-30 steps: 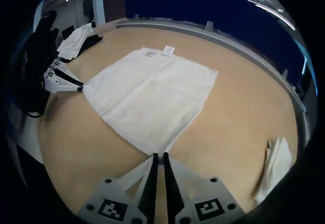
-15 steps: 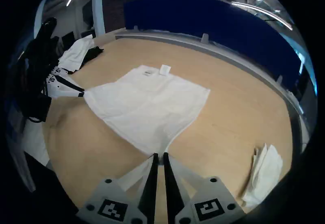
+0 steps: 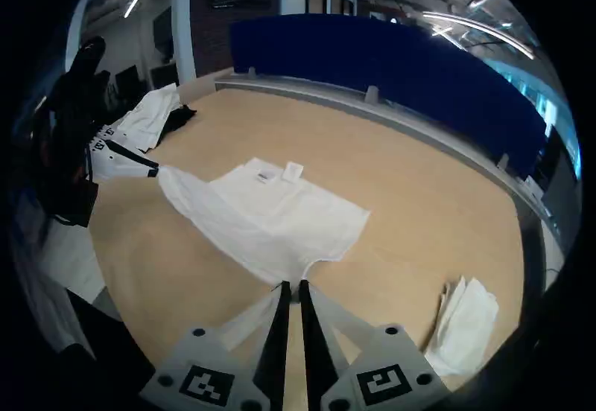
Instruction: Fold towel
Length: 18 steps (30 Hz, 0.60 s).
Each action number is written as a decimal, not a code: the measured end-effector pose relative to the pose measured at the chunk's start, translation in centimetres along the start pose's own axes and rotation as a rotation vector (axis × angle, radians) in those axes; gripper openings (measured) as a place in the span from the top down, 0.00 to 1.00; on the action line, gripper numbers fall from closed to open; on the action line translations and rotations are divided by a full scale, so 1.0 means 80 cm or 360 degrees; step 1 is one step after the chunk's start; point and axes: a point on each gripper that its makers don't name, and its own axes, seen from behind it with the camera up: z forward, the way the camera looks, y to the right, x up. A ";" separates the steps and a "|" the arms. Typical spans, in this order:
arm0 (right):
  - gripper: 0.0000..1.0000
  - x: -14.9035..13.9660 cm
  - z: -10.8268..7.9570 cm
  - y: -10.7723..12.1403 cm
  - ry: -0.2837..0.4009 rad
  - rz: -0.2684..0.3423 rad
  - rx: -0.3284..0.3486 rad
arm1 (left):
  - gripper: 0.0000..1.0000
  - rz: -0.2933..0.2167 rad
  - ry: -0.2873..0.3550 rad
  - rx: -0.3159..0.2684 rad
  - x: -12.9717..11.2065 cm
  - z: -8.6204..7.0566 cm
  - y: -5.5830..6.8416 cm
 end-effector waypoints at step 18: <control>0.90 0.006 -0.022 -0.004 -0.0029 0.0006 0.0011 | 0.90 -0.0038 0.0006 0.0003 0.008 -0.021 0.010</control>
